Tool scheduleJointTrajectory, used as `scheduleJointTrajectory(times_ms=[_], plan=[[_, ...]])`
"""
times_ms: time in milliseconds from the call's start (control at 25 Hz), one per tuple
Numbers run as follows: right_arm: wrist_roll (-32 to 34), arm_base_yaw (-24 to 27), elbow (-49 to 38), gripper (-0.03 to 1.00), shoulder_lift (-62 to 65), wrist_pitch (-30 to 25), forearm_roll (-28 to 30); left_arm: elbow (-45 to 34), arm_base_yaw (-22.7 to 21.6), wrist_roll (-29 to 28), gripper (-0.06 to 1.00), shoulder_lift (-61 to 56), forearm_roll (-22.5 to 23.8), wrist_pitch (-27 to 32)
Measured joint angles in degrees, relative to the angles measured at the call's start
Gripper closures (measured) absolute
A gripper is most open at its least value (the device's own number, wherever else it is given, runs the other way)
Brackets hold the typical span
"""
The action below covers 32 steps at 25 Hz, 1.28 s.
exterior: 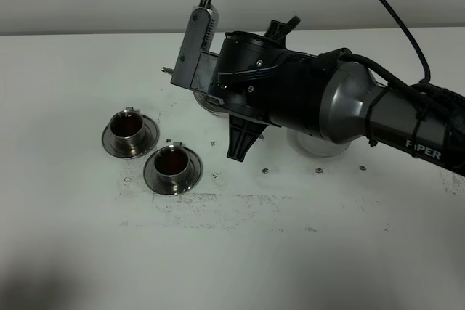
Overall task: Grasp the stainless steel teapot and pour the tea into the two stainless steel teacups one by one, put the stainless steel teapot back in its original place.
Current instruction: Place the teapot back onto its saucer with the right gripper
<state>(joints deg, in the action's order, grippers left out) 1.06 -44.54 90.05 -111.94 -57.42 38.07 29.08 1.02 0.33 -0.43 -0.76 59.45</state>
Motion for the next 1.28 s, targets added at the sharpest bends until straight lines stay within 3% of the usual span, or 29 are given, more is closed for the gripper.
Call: scheduleJointTrajectory(times_ms=[240,520,1000,1280], plan=[[1.3,1.4,-5.4,0.80,0.0,6.5,-9.8,0.0,0.0,0.0,0.30,0.0,0.0,0.0],[1.6,2.8,-11.7,0.80,0.0,13.8,-15.0,0.0,0.0,0.0,0.30,0.0,0.0,0.0],[1.7,4.7,-18.6,0.80,0.0,20.9,-18.1,0.0,0.0,0.1,0.30,0.0,0.0,0.0],[1.7,5.1,-19.2,0.80,0.0,21.7,-18.1,0.0,0.0,0.1,0.30,0.0,0.0,0.0]])
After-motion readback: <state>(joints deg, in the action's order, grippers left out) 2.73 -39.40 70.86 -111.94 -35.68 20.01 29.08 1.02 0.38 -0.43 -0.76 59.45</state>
